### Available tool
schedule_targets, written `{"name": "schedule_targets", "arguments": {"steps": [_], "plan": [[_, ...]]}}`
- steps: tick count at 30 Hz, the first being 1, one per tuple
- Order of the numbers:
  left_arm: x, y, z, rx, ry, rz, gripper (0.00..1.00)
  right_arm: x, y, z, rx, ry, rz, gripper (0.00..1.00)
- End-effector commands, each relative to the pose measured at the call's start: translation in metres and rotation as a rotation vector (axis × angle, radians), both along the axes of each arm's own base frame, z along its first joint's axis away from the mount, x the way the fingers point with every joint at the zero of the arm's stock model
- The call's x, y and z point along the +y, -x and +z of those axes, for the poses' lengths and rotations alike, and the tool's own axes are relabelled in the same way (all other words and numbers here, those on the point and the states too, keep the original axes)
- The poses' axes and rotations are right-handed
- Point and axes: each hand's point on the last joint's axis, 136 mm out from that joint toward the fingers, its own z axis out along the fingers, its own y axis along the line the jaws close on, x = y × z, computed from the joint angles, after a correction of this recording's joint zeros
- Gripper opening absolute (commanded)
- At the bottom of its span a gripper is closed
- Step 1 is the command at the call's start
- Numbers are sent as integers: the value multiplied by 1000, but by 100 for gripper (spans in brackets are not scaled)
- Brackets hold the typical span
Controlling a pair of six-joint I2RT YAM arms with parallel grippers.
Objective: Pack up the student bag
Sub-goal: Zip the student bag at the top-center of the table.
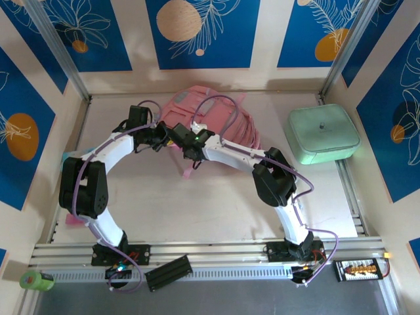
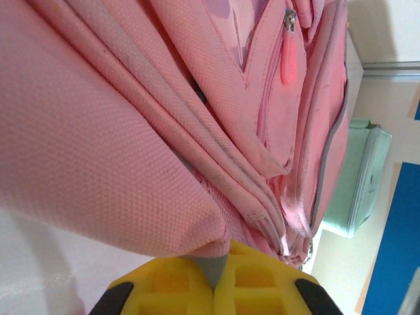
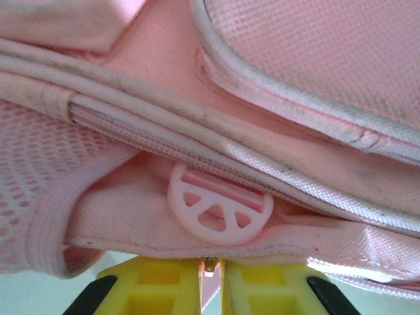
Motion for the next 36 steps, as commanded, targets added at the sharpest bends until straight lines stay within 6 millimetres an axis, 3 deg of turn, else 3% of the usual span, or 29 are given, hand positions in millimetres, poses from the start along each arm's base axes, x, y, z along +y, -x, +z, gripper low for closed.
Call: {"name": "schedule_targets", "arguments": {"steps": [1,9,12,19,25,36], "plan": [[-6,-4,40,-103,31,-46,0,-35,7,-6,26,68,-19,12],[2,-10,31,-90,15,-23,0,-102,56,-25,111,124,-97,11],[1,-10,30,-87,14,-30,0,-115,60,-29,124,110,-98,11],[1,-11,27,-75,13,-33,0,-87,42,-25,114,20,70,14],[-4,-11,19,-51,46,-40,0,-87,39,-32,110,41,99,21],[-5,-12,18,-45,46,-49,0,-89,33,-30,32,164,172,10]]}}
